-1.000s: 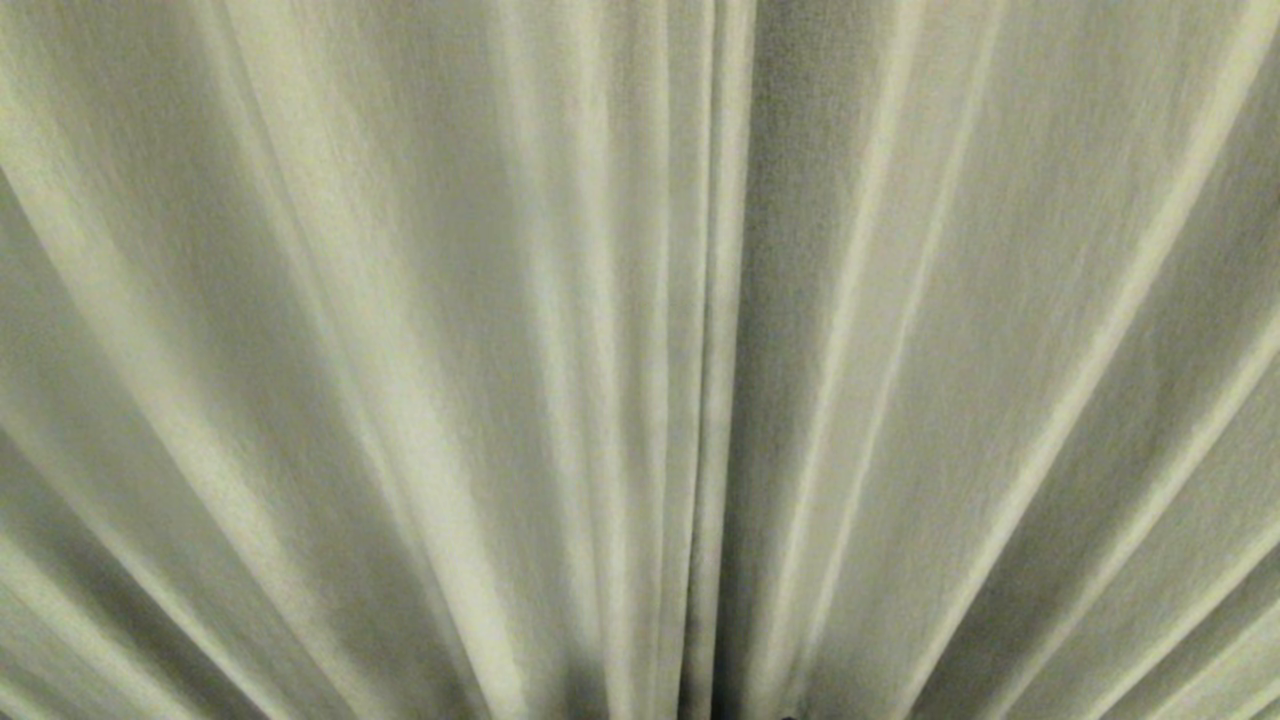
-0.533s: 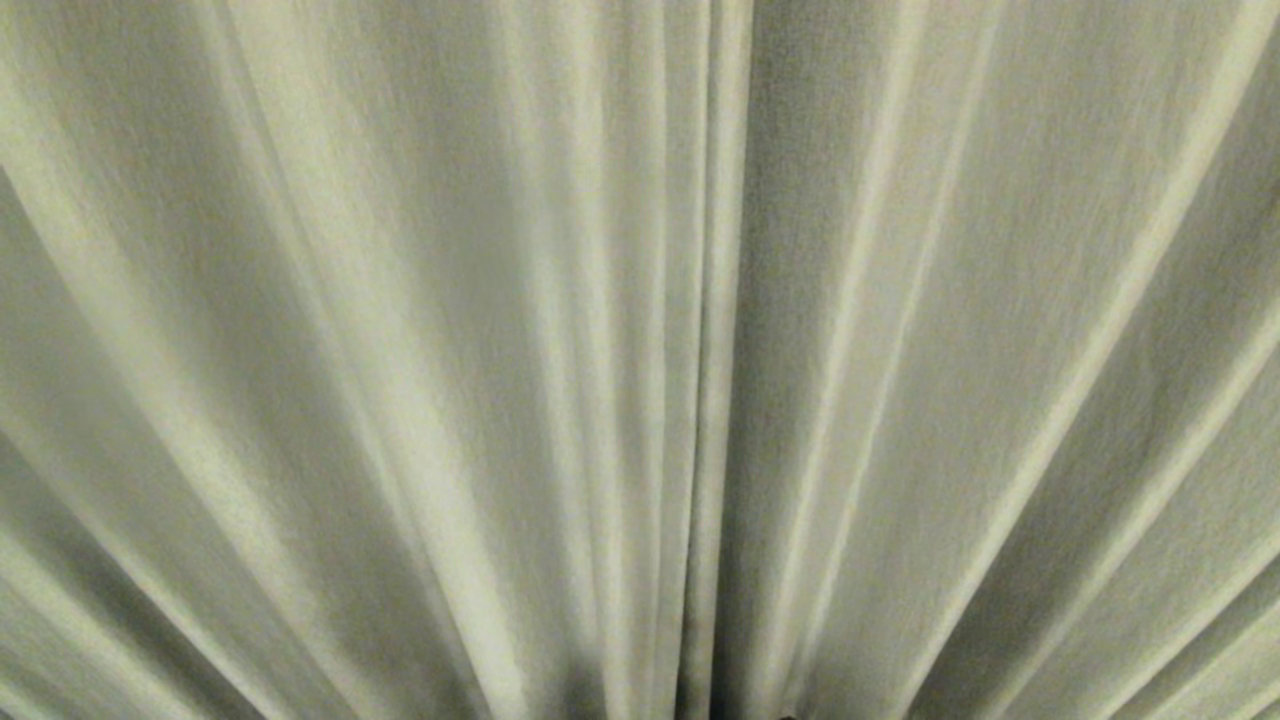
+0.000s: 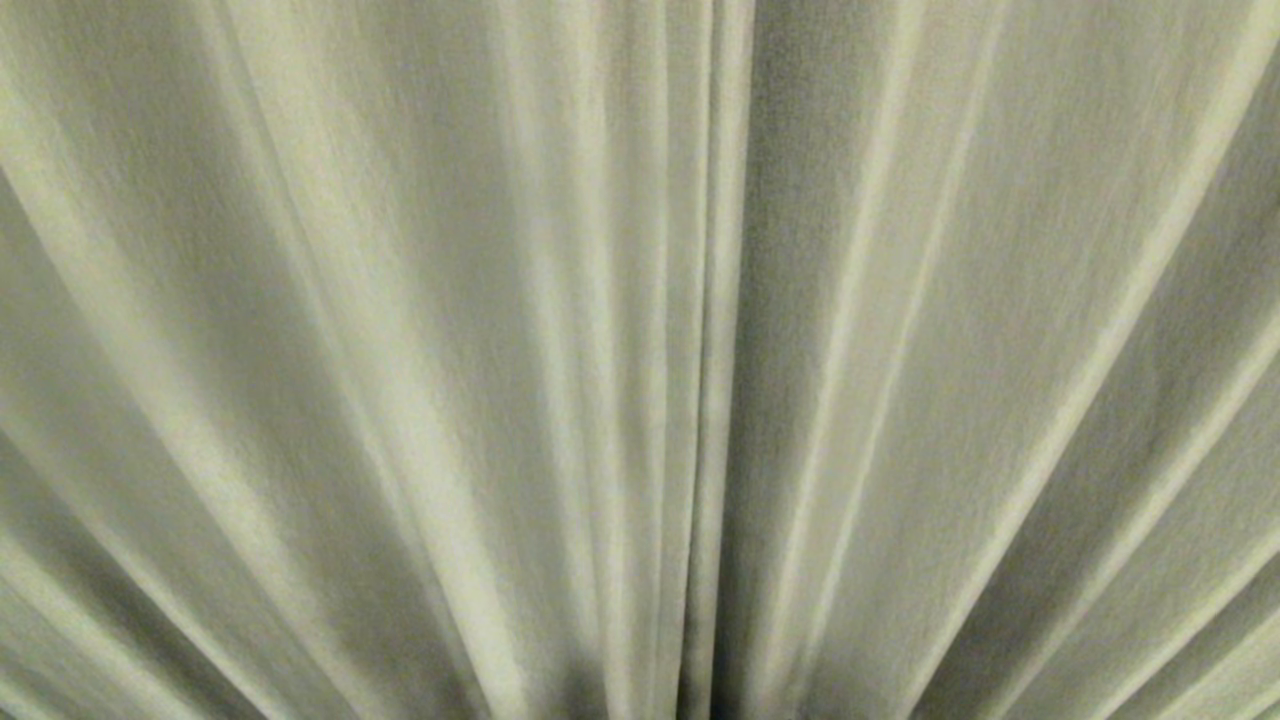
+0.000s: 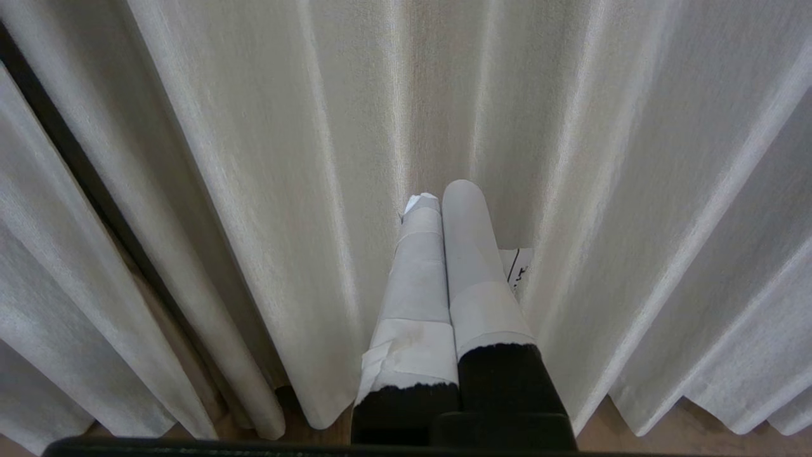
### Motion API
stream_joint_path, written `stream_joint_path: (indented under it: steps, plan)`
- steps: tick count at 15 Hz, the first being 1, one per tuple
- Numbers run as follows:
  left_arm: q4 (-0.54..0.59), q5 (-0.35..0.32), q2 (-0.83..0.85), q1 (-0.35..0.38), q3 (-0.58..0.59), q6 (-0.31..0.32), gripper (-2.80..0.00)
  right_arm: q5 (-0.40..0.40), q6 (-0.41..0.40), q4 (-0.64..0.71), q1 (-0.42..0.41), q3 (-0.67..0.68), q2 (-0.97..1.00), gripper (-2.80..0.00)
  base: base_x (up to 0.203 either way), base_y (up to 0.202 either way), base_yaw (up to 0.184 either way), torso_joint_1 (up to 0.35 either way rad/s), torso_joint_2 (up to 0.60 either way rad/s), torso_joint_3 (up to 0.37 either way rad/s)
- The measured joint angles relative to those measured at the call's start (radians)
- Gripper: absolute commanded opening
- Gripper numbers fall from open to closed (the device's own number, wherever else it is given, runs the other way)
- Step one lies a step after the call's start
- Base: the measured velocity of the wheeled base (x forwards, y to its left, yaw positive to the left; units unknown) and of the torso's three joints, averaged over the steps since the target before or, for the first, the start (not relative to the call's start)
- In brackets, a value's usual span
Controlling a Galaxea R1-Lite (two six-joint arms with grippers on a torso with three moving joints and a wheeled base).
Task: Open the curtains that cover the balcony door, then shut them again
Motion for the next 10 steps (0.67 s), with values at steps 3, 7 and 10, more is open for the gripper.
stream_joint_path:
  steps: [3, 7, 10]
  plan:
    - [0.0, 0.0, 0.0, 0.0, 0.0, 0.0, -2.8, 0.003, -0.012, 0.001, 0.0, 0.0, 0.0, -2.8, 0.0, 0.0, 0.0, 0.0, 0.0, 0.0]
    - [0.0, 0.0, 0.0, 0.0, 0.0, 0.0, -2.8, 0.005, -0.023, 0.003, -0.001, 0.0, 0.0, -2.8, 0.0, 0.0, 0.0, 0.0, 0.0, 0.0]
    - [0.0, 0.0, 0.0, 0.0, 0.0, 0.0, -2.8, 0.001, 0.002, 0.0, 0.0, 0.0, 0.0, -2.8, 0.0, 0.0, 0.0, 0.0, 0.0, 0.0]
